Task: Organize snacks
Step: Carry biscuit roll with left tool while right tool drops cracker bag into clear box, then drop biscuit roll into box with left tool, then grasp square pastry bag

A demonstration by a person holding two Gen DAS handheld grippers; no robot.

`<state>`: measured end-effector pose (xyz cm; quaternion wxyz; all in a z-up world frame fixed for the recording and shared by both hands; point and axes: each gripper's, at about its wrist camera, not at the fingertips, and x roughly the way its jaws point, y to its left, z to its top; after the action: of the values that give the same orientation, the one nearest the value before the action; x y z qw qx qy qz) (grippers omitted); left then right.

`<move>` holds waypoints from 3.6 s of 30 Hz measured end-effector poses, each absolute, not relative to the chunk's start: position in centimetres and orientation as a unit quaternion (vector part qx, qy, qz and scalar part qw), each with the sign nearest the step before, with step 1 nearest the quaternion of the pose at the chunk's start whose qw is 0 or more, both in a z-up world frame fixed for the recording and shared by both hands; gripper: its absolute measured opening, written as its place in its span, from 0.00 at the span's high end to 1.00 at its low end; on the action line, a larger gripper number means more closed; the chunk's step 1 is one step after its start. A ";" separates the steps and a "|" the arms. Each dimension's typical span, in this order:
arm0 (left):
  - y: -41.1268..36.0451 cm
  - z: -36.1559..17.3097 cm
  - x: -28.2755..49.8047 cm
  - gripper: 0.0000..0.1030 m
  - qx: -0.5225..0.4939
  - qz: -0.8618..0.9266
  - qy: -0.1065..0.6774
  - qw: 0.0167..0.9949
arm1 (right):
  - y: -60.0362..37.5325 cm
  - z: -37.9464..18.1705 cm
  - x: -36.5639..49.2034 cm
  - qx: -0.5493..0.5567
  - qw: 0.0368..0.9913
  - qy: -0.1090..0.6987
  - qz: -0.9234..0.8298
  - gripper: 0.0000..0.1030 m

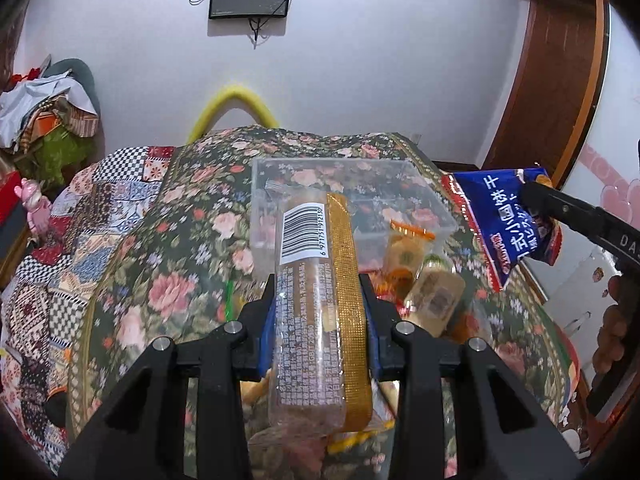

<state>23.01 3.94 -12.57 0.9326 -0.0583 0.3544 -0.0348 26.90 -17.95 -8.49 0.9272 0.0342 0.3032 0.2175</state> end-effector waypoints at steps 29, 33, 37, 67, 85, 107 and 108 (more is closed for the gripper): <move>4.3 -16.8 39.7 0.65 -0.067 -0.038 0.416 0.906 | -14.1 -13.6 38.6 -0.005 0.911 0.364 0.194 0.60; 3.9 -18.2 41.1 0.65 -0.061 -0.040 0.436 0.897 | -13.5 -14.8 39.4 -0.019 0.903 0.382 0.196 0.60; 3.3 -19.0 41.9 0.65 -0.047 -0.042 0.447 0.892 | -13.4 -16.0 40.1 -0.010 0.891 0.407 0.200 0.60; 5.9 -13.1 31.4 0.42 -0.014 -0.029 0.401 0.915 | -18.1 -10.6 30.8 -0.027 0.915 0.352 0.197 0.19; 9.6 -21.5 24.2 0.34 -0.041 -0.019 0.489 0.871 | -20.0 -17.8 24.4 -0.032 0.877 0.442 0.187 0.18; 8.3 -26.9 28.2 0.45 -0.071 -0.050 0.509 0.856 | -17.8 -22.6 25.7 -0.013 0.848 0.493 0.195 0.14; 8.3 -26.8 28.0 0.48 -0.071 -0.051 0.510 0.856 | -17.8 -22.6 25.6 -0.015 0.850 0.489 0.192 0.14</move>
<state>27.97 8.32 -26.76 0.8559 -0.0715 0.5095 -0.0511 25.58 -17.82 -22.56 0.8505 -0.0153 0.4895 0.1920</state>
